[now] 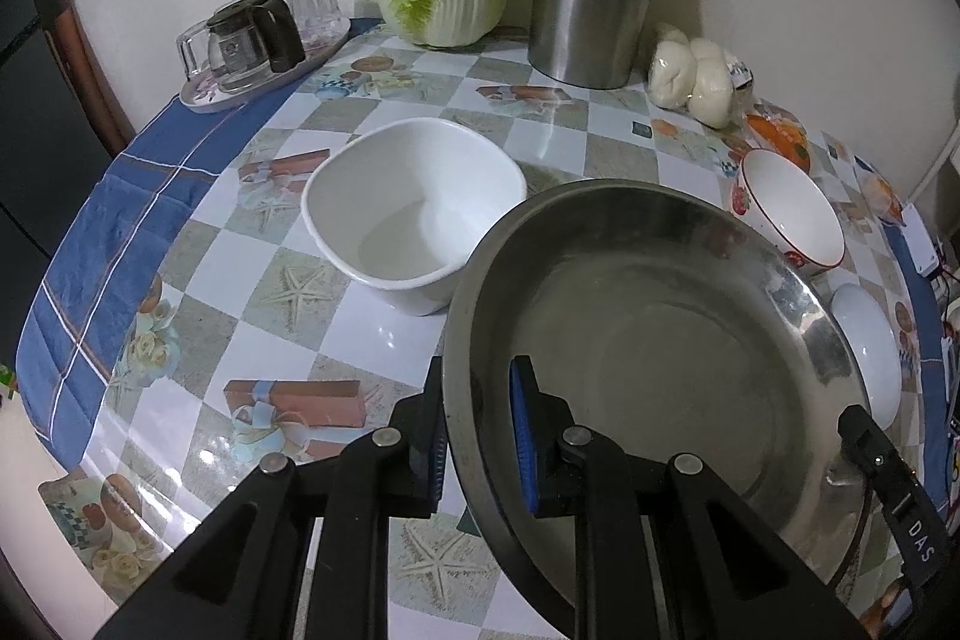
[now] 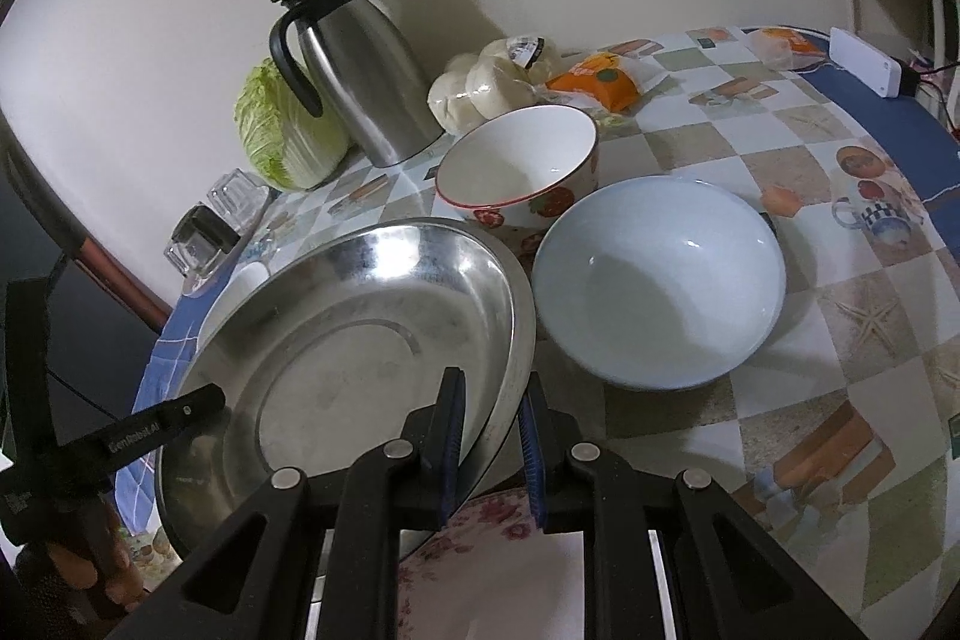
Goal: Organize plates and bowls
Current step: 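Lift and carry the steel basin with both tools toward the white bowls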
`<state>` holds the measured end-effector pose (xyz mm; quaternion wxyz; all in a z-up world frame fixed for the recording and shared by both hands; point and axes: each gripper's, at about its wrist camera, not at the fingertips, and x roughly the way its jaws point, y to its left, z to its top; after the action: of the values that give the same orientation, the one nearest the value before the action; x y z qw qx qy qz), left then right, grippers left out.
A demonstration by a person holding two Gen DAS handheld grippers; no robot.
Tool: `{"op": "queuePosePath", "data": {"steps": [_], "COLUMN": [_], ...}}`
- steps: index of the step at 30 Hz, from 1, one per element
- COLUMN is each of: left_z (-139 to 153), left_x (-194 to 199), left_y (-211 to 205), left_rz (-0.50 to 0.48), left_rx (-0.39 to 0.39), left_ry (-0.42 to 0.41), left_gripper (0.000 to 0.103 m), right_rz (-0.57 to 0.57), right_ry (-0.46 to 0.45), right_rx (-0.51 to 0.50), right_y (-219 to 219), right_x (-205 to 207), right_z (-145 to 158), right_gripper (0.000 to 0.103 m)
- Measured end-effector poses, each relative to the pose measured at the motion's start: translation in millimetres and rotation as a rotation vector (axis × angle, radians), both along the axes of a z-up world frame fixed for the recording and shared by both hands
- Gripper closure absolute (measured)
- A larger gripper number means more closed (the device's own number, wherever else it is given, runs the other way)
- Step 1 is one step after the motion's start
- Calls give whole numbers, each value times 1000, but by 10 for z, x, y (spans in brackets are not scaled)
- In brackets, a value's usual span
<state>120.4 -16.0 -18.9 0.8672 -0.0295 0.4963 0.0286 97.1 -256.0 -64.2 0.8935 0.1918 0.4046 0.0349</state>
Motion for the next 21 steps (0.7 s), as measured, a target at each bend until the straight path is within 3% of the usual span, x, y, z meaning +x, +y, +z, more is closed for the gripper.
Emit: {"op": "queuePosePath", "data": {"steps": [21], "left_z": [-169], "left_x": [63], "left_y": [-43], "left_rz": [-9], "left_rx": [16], "left_ry": [13], "left_gripper": [84], "right_rz": [0], "right_ry": [29], "right_rx": [-68], "right_y": [36], "right_x": [33], "right_z": [-73], "right_gripper": [84]}}
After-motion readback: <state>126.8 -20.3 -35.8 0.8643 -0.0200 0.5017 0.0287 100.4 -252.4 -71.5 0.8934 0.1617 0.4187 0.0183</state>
